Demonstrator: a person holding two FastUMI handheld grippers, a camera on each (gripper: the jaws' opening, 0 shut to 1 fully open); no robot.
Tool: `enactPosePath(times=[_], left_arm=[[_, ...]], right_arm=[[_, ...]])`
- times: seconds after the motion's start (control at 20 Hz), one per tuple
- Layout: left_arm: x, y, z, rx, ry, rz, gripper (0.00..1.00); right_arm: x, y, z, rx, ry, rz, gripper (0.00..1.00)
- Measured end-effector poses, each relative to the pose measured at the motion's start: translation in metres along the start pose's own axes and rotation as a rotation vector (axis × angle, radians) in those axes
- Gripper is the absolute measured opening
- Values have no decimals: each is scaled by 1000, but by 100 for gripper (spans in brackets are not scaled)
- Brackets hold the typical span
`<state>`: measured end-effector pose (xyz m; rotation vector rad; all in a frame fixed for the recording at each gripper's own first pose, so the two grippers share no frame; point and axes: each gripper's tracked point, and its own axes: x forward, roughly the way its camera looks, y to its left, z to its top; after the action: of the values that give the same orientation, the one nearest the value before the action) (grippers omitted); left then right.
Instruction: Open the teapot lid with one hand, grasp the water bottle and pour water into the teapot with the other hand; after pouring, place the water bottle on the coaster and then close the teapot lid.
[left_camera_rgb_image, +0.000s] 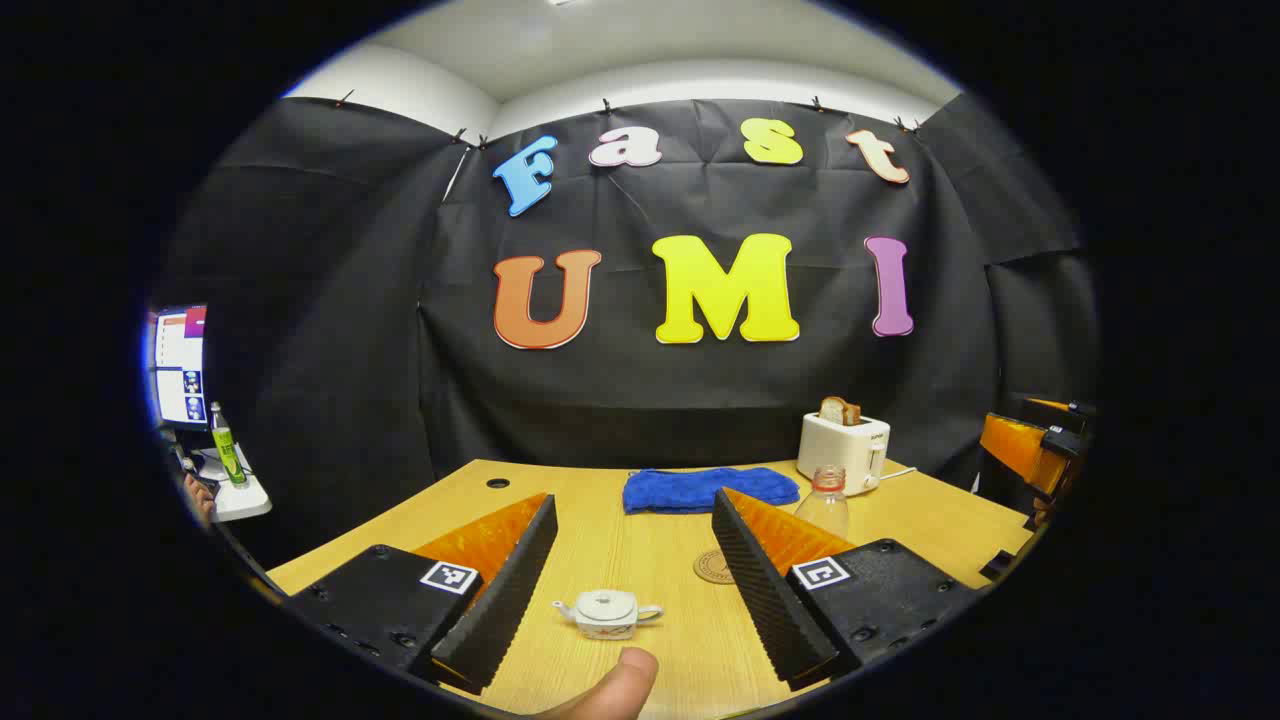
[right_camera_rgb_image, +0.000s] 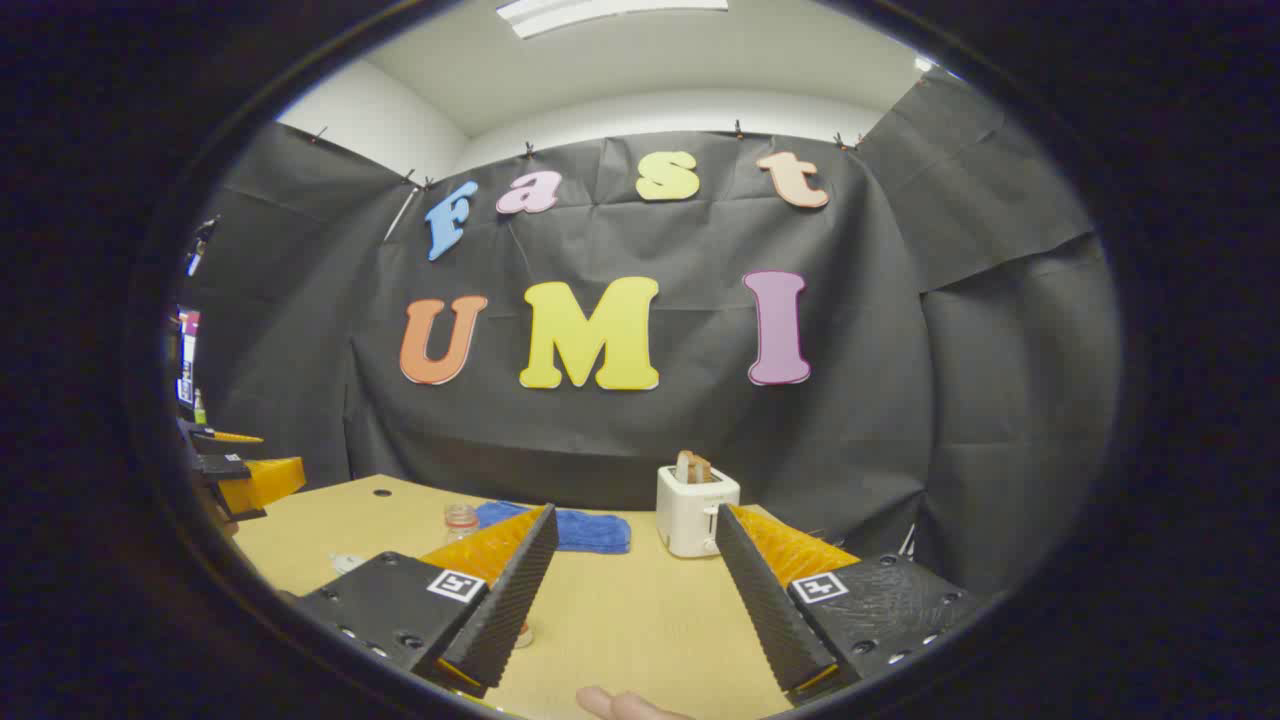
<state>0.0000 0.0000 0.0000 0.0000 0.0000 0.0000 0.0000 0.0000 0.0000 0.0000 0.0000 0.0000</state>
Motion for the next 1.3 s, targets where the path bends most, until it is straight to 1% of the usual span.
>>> enactPosePath(times=[0.05,0.1,0.25,0.35,0.4,0.6,0.75,0.8,1.0,1.1,1.15,1.3], left_arm=[[0,2,-3,14,9,11,94],[0,2,-3,20,12,20,98],[2,5,-7,14,31,20,98],[3,6,-9,21,30,24,98],[4,7,-10,23,28,27,98],[7,9,-15,15,41,36,98],[13,9,-21,5,39,28,98],[20,9,-23,2,34,22,98],[50,6,-52,-35,73,-14,98],[58,10,-65,-33,84,-7,99],[62,11,-73,-28,90,-4,99],[69,5,-106,-32,149,-16,98]], right_arm=[[1,-4,0,4,0,-11,95],[1,-6,1,3,-1,-12,95],[4,-3,-4,-8,8,-8,95],[6,4,-10,-1,25,25,95],[8,7,-12,0,34,38,93],[10,3,-17,-15,50,34,95],[12,3,-18,-15,48,31,95],[12,2,-19,-16,50,28,97],[15,-1,-21,-33,53,12,95],[16,-4,-20,-38,49,6,95],[16,-4,-21,-39,48,5,97],[18,-9,-21,-39,50,-9,97]])
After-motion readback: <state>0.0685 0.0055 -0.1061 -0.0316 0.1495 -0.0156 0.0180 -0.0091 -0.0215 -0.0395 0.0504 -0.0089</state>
